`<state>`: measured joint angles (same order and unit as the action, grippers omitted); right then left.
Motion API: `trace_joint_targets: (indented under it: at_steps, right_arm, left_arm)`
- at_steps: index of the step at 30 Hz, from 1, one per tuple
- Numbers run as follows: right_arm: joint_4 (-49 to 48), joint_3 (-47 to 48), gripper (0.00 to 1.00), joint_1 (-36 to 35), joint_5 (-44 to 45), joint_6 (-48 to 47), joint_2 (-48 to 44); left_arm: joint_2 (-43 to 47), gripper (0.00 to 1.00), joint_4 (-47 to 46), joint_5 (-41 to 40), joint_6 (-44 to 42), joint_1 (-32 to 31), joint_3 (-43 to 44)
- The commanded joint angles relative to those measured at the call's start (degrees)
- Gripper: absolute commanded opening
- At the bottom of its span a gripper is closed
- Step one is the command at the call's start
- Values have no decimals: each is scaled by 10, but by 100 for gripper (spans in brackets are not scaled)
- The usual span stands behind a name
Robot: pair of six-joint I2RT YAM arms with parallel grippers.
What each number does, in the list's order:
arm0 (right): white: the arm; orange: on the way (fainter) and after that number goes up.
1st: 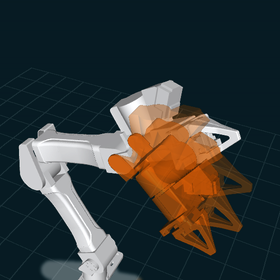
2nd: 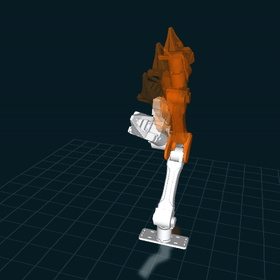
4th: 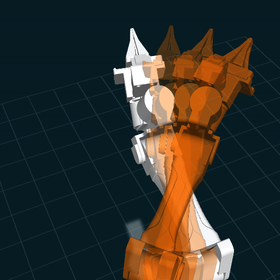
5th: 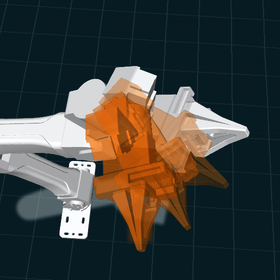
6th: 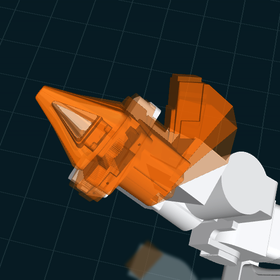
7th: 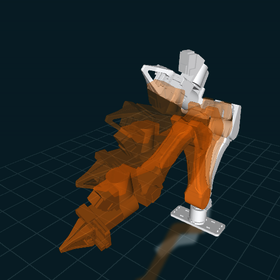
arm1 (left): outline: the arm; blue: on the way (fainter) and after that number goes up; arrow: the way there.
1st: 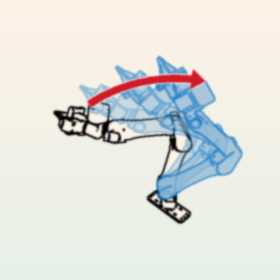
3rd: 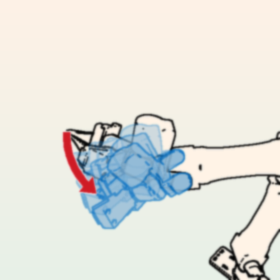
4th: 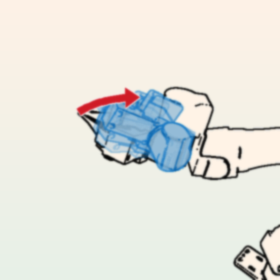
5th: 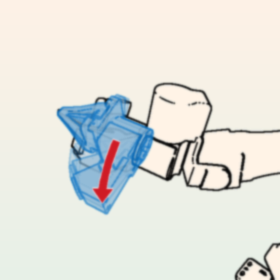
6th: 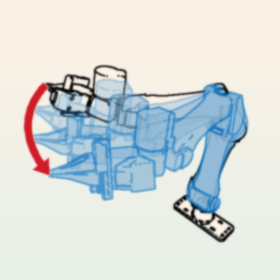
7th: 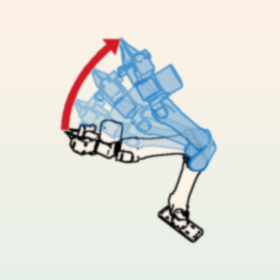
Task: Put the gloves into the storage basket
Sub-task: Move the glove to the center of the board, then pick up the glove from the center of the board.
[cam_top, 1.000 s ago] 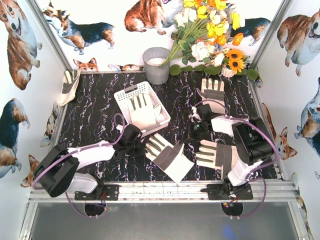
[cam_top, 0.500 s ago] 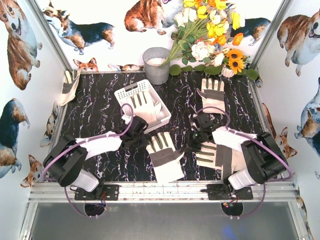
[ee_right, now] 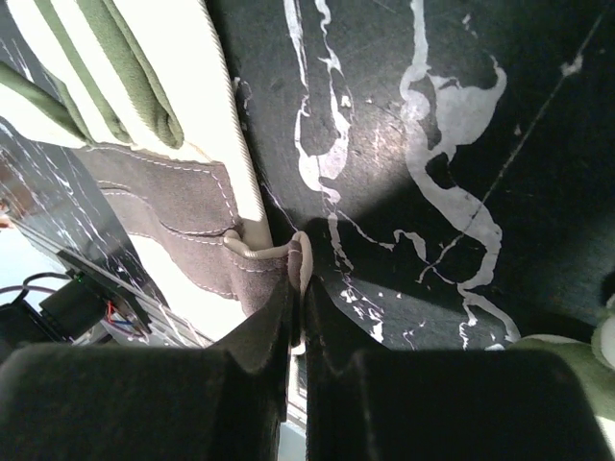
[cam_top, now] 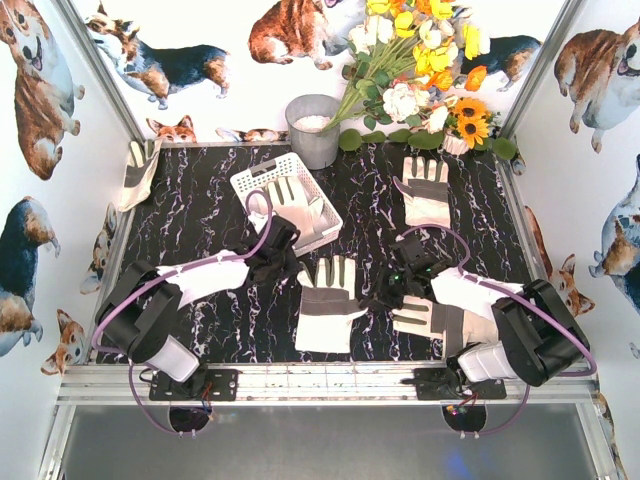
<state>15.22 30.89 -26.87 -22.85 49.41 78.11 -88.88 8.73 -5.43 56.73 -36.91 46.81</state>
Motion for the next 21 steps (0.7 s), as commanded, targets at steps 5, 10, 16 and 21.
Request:
trace_joint_targets:
  at_steps: [5, 10, 16, 21]
  right_arm:
    - [-18, 17, 3, -3, 10, -2, -5]
    - [1, 24, 32, -3, 22, -8, -26]
    - [69, 61, 50, -1, 51, -33, -94]
    - [145, 123, 55, 7, 114, -82, -152]
  left_arm:
    - [25, 0, -5, -18, 4, 5, -30]
    - [50, 39, 13, -28, -9, 4, -30]
    - [88, 62, 4, -18, -39, 2, -30]
    - [132, 77, -24, 23, -86, -11, -30]
